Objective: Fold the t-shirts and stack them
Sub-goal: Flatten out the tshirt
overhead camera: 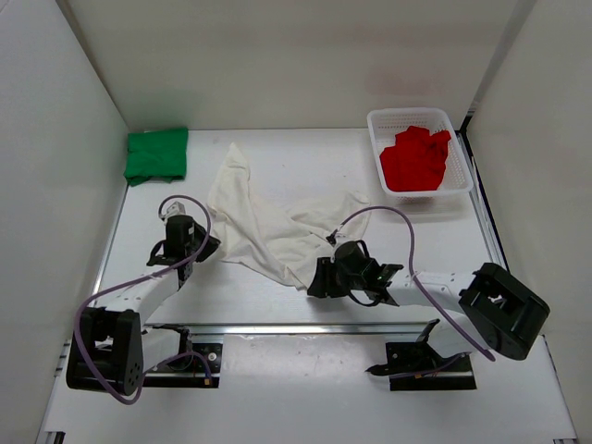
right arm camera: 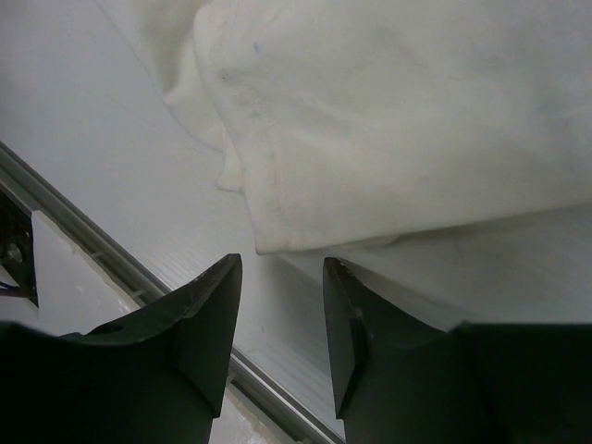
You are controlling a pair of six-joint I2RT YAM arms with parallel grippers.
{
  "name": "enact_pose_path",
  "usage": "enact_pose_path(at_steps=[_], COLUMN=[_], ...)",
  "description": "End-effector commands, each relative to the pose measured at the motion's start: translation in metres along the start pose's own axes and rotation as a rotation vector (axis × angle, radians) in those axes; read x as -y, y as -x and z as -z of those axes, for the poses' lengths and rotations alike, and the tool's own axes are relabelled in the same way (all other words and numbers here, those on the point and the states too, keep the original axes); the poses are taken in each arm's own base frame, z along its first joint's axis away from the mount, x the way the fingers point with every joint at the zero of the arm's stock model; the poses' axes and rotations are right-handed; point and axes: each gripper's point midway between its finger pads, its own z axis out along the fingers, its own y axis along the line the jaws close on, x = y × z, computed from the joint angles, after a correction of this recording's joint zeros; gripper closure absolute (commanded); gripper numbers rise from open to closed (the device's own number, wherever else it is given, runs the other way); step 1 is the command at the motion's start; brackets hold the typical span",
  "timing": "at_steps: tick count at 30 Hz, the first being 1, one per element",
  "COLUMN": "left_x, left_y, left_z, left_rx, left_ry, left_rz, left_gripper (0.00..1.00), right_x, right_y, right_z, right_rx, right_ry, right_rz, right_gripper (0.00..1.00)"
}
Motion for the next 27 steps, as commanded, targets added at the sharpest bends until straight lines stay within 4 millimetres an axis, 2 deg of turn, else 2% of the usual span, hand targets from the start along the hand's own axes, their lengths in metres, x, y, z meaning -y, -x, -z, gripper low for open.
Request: enact_pose_path(at_steps=[1,3,5,9,11,15,24,27], left_x=[0.012,0.014,0.015,0.016,0.014,0.017,0.014,0.017], left_y=[0.003,0.000,-0.002,-0.004,-0.009,-0.011,-0.011,-0.012], left_z=[0.003,0.004,0.005,0.006,0.005,0.005,0.005,0.008], left_rx=[0.024,0.016,0.014,0.012,0.001,0.002,0.002,-0.002], left_ry=[-0.063,-0.075,-0.083,-0.093,-0.088,-0.098,-0.095,-0.110], left_rz=[-0.003,0.001,0.003,-0.002,-0.001,-0.007,0.008,-0.004], left_gripper=[1.00,1.00,1.00,1.00,1.00,1.00,1.00,1.00], right_x=[-0.015,-0.011,-0.008,-0.008,-0.013,-0.011,-0.006,-0.012], right_y=[0.011,0.014,0.011,0.013,0.019,0.017,0.023,0.020], right_z=[-0.004,-0.005,-0.007,-0.010,-0.010,-0.012,-0.010,-0.006], right_rx=[0.038,0.041,0.034,0.035,0.046,0.038,0.065,0.054], right_ry=[0.044,0.047,0.063,0.084,0.098,0.097,0.099,0.128], right_rz=[-0.035,-0.070,-0.093,-0.126,-0.131,-0.146,-0.172,-0.173], right_gripper=[0.61,0.61,0.66,0.71,0.72,0.72,0.92,0.97])
